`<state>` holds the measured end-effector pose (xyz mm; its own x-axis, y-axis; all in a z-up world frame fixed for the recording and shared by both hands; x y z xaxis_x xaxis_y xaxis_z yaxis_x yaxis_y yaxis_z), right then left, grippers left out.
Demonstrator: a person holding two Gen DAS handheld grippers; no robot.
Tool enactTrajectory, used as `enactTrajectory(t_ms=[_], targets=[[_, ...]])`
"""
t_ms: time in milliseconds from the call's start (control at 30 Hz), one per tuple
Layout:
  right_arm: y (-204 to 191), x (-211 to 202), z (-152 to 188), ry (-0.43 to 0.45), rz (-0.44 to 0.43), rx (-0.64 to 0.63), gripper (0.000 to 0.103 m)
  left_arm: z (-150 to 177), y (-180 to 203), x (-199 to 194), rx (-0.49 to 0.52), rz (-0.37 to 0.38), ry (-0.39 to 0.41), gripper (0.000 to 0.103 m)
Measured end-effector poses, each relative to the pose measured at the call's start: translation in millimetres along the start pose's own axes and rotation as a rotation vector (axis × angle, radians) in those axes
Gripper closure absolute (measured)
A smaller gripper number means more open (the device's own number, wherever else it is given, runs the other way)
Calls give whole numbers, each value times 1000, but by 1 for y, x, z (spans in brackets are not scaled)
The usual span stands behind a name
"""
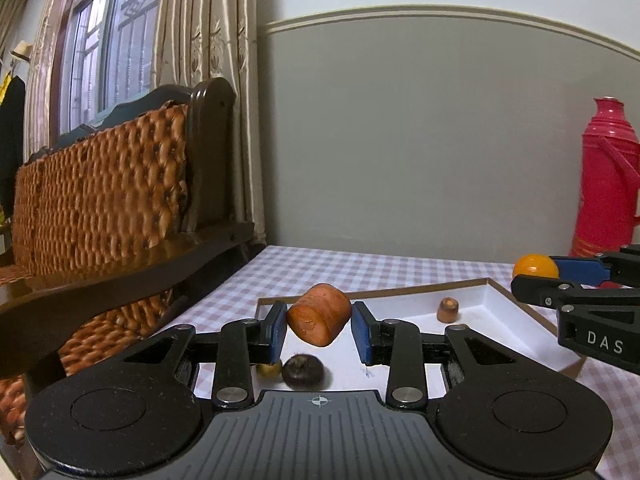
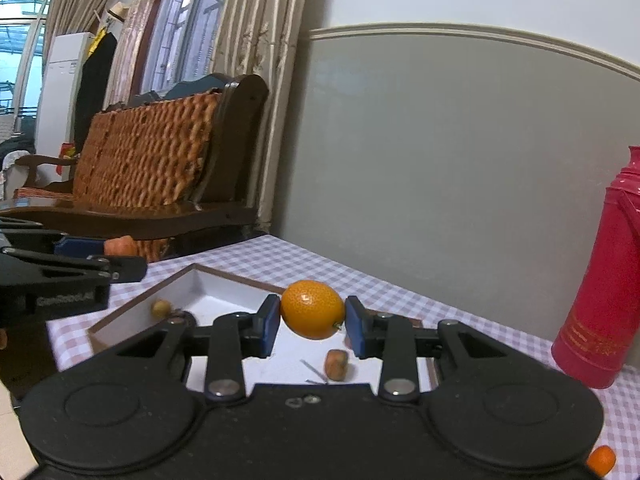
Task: Organize fruits
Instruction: 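Open both tools to drop the orange piece and mandarin into the box, then move both open tools back toward the remaining oranges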
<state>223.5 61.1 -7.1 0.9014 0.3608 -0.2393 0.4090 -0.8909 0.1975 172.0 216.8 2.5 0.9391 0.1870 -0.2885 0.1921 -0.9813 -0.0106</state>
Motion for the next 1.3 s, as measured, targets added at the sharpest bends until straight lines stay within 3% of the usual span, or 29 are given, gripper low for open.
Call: enactTrajectory(t_ms=[800,833,867,900,933,967,1300], targets=[[39,87,8,-90,44,88,76,-3,-19,88,-28,-40,-63,68],[39,91,9,-99,38,83,75,-2,-21,89,-39,-53,-53,52],[40,96,11,-117,45,62,61,-2,-25,86,-50,-76,-35,5],[43,98,12,-110,67,55,25,-4,-27,80,-53,-98,-2,1],[48,94,11,-62,99,68,8,-5,-27,76,-44,-95,18,0],[52,90,10,-27,113,78,6,-6,-28,74,-43,-92,15,0],[53,84,15,-62,93,99,6,-2,-32,68,-54,-87,7,0]])
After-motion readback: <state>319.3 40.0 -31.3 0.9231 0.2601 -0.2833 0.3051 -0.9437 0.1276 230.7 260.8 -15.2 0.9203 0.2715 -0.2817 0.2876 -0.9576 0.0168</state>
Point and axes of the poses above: each gripper's, at about its wrist camera, not at the fingertips, and x roughly the way its jaws point, y to its right, z to its underside, the point moved 9 cm from there along x, roughly the way its jaws point, and after that the axes turned 9 degrees about z, right-handed, at the moved point
